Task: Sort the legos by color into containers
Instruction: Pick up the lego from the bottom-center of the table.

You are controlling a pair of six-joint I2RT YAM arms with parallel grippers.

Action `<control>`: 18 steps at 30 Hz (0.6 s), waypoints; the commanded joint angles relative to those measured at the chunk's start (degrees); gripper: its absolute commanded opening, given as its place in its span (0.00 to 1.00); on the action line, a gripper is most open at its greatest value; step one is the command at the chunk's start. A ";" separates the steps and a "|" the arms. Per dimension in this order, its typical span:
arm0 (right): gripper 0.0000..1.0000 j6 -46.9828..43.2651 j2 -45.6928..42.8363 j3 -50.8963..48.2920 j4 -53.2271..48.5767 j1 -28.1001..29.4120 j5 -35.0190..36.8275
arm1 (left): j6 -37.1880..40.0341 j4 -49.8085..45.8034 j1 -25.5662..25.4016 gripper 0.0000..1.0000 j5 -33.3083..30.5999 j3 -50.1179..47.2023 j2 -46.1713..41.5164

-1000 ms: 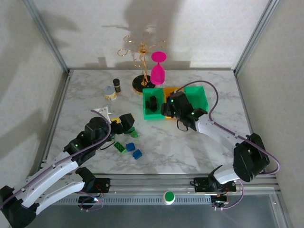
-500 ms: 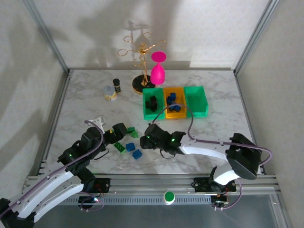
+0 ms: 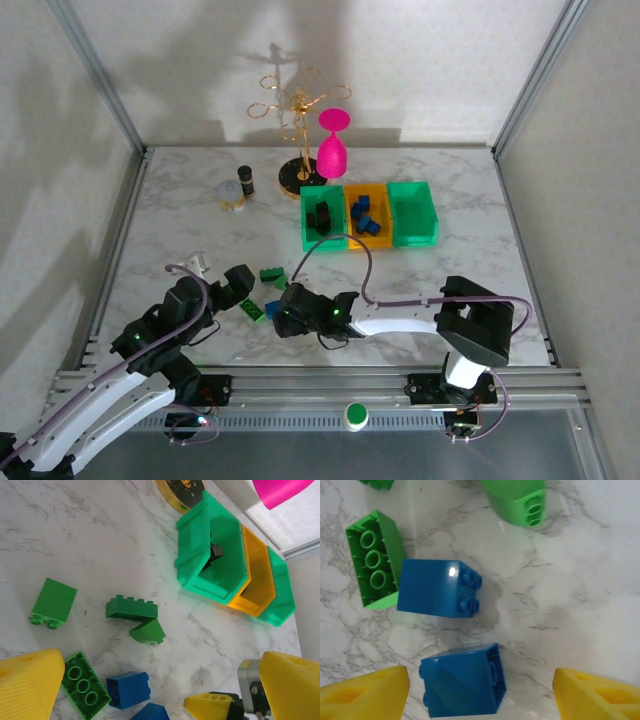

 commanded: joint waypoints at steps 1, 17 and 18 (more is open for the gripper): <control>0.77 -2.61 2.51 2.20 0.09 1.59 0.63 | -1.72 -2.77 0.54 1.00 -2.43 0.47 -1.10; 0.57 -4.72 7.28 4.93 -3.14 2.05 3.39 | -1.65 -1.42 0.56 0.99 -1.44 -0.34 -1.04; 0.55 -4.55 7.12 4.78 -3.24 2.04 3.44 | -1.71 -1.33 0.56 1.00 -1.42 -0.43 -1.04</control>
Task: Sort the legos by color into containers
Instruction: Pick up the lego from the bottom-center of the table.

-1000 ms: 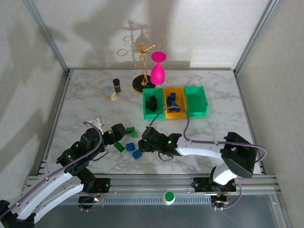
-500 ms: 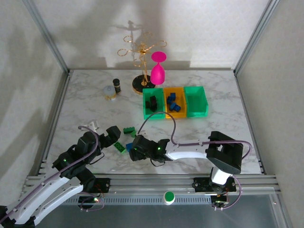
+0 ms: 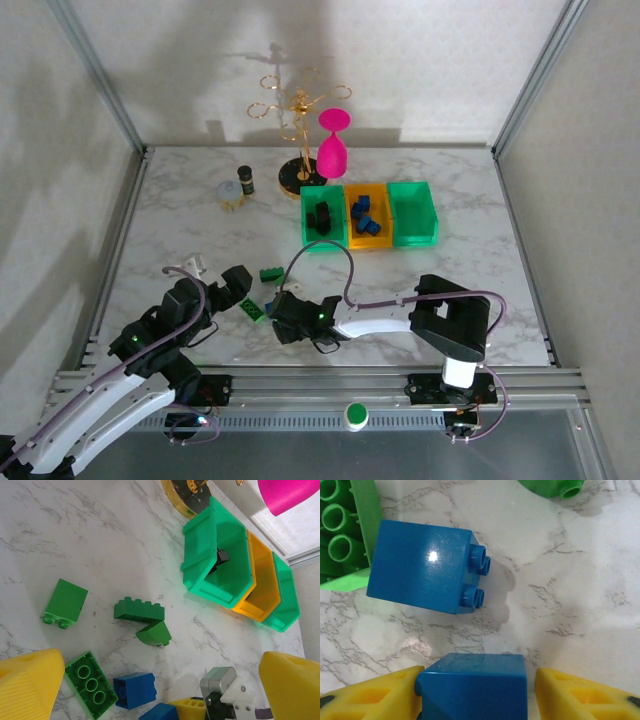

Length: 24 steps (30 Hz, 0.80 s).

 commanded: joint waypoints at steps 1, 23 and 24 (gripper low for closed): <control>0.54 -0.40 0.36 1.44 -1.29 0.69 1.49 | -1.21 0.02 0.56 1.00 -0.36 -0.43 -0.16; 0.47 3.70 -21.37 -2.12 -12.71 -10.55 4.69 | 3.60 8.06 0.56 1.00 3.92 3.89 6.73; 0.47 3.18 -22.38 -2.30 -13.48 -12.24 4.80 | 4.03 8.84 0.56 1.00 4.36 4.13 7.44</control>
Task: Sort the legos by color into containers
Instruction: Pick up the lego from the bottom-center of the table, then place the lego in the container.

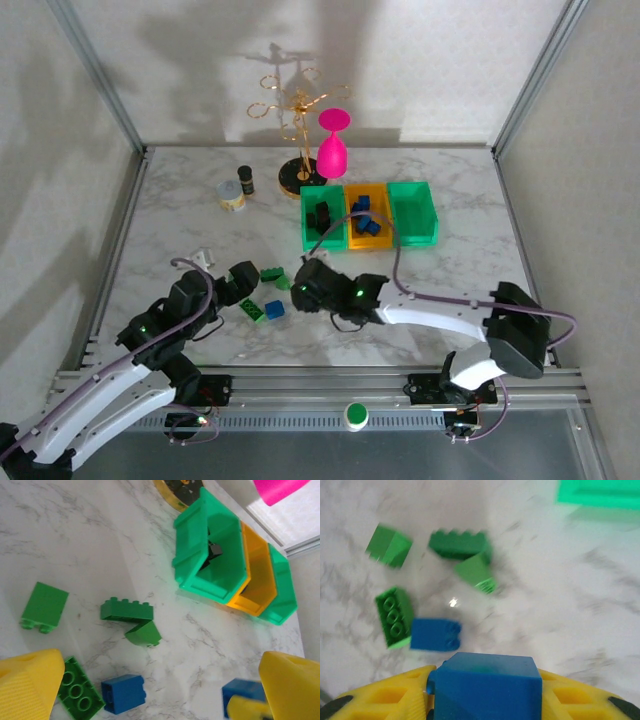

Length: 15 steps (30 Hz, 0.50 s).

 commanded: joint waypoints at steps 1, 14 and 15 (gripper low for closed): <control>0.47 -0.42 -3.68 -1.32 -5.96 -5.90 2.51 | 2.54 5.24 0.56 1.00 2.37 2.65 1.92; 0.47 -11.98 -0.93 4.26 -0.02 -30.64 0.49 | 7.83 18.01 0.47 1.00 9.73 5.43 13.98; 0.47 -12.39 0.46 5.15 0.91 -31.87 -0.20 | 8.32 18.74 0.49 1.00 10.05 5.57 14.79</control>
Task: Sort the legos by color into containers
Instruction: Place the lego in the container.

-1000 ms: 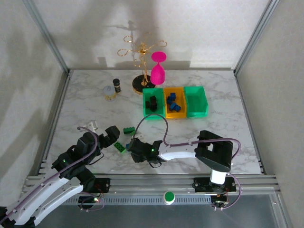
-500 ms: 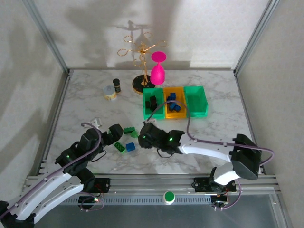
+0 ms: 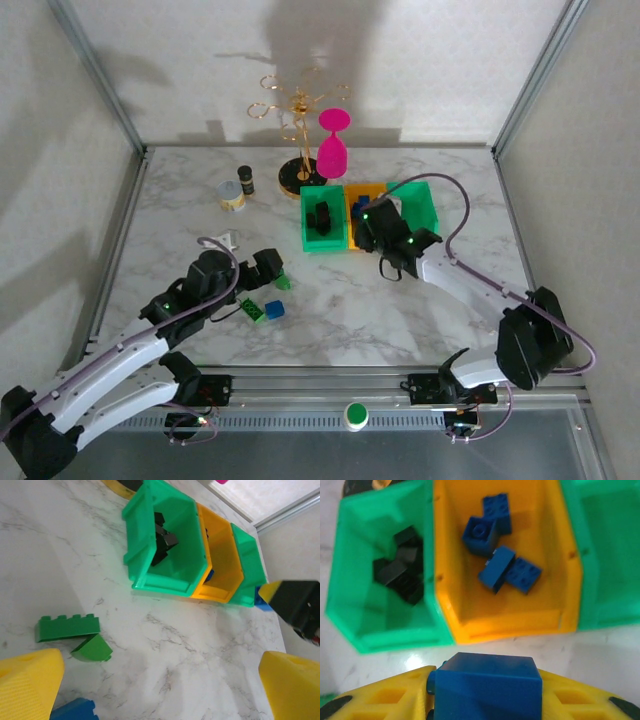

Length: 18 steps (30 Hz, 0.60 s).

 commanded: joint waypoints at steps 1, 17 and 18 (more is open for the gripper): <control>0.47 -4.01 4.01 3.84 4.26 -2.89 -2.26 | 2.89 5.08 0.47 1.00 2.58 2.49 1.79; 0.47 -6.90 24.99 17.38 9.21 -8.92 -3.34 | 5.95 8.80 0.47 1.00 3.38 5.44 10.42; 0.47 -7.01 25.77 17.74 9.45 -9.02 -3.24 | 6.04 8.86 0.46 1.00 3.30 5.42 10.51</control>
